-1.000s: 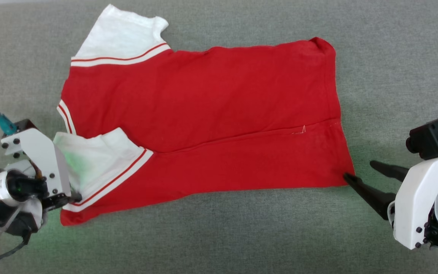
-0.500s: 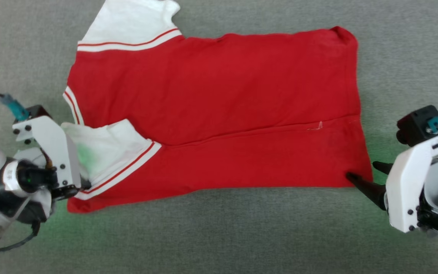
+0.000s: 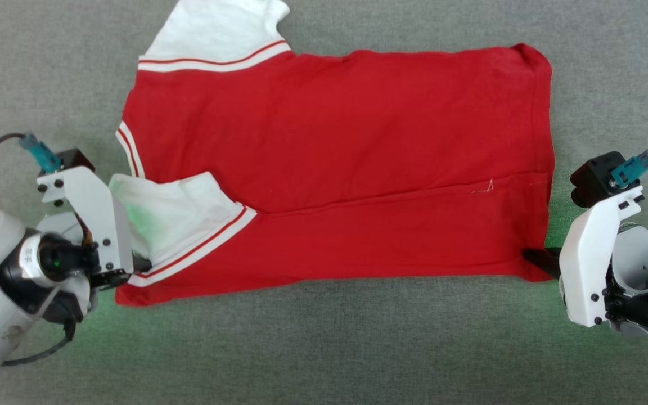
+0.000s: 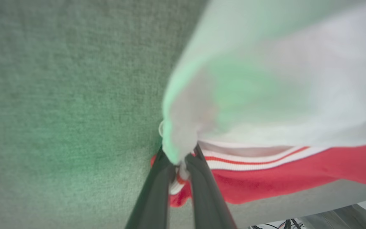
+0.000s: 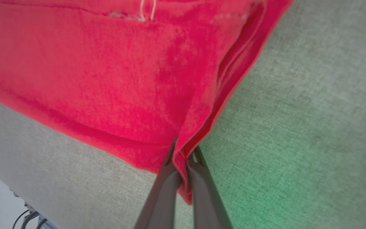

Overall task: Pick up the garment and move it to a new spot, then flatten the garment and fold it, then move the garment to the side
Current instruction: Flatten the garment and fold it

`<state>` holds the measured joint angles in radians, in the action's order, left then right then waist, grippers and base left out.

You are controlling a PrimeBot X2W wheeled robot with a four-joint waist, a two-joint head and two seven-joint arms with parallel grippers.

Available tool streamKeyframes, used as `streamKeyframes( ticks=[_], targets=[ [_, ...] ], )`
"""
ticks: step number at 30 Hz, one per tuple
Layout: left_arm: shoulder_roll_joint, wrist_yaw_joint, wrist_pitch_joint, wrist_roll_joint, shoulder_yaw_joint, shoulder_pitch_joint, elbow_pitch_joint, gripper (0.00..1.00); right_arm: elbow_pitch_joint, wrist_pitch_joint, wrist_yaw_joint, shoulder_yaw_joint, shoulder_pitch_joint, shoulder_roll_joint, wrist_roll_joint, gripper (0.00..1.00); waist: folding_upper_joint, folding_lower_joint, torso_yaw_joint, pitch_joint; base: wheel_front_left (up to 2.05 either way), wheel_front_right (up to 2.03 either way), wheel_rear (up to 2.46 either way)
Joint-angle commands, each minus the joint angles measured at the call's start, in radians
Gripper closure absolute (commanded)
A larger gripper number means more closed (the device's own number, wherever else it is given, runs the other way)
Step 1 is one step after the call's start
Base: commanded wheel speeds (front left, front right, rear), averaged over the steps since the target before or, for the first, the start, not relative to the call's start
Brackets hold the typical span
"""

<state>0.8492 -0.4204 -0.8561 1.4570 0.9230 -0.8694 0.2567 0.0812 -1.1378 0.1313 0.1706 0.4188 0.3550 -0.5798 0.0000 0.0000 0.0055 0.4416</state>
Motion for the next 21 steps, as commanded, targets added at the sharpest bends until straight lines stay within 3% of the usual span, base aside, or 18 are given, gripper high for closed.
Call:
streamKeyframes(
  ticks=[1, 11, 21],
  targets=[
    [-0.049, 0.006, 0.040, -0.003, 0.018, 0.036, 0.028, 1.00, -0.027, -0.010, -0.001, 0.006, -0.036, 0.010, -0.005, 1.00, 0.0000, 0.0000, 0.001, -0.018, 0.00, 0.00, 0.00],
    [0.002, -0.013, 0.014, 0.023, 0.008, 0.076, -0.018, 1.00, 0.002, 0.001, -0.001, -0.065, -0.066, 0.045, -0.022, 1.00, 0.0000, 0.0000, -0.006, -0.113, 0.00, 0.00, 0.00],
    [0.089, -0.074, -0.002, 0.035, 0.012, 0.141, -0.134, 1.00, 0.089, -0.045, -0.001, -0.116, -0.172, 0.042, -0.031, 1.00, 0.0000, 0.0000, -0.013, -0.200, 0.00, 0.00, 0.00]
  ],
)
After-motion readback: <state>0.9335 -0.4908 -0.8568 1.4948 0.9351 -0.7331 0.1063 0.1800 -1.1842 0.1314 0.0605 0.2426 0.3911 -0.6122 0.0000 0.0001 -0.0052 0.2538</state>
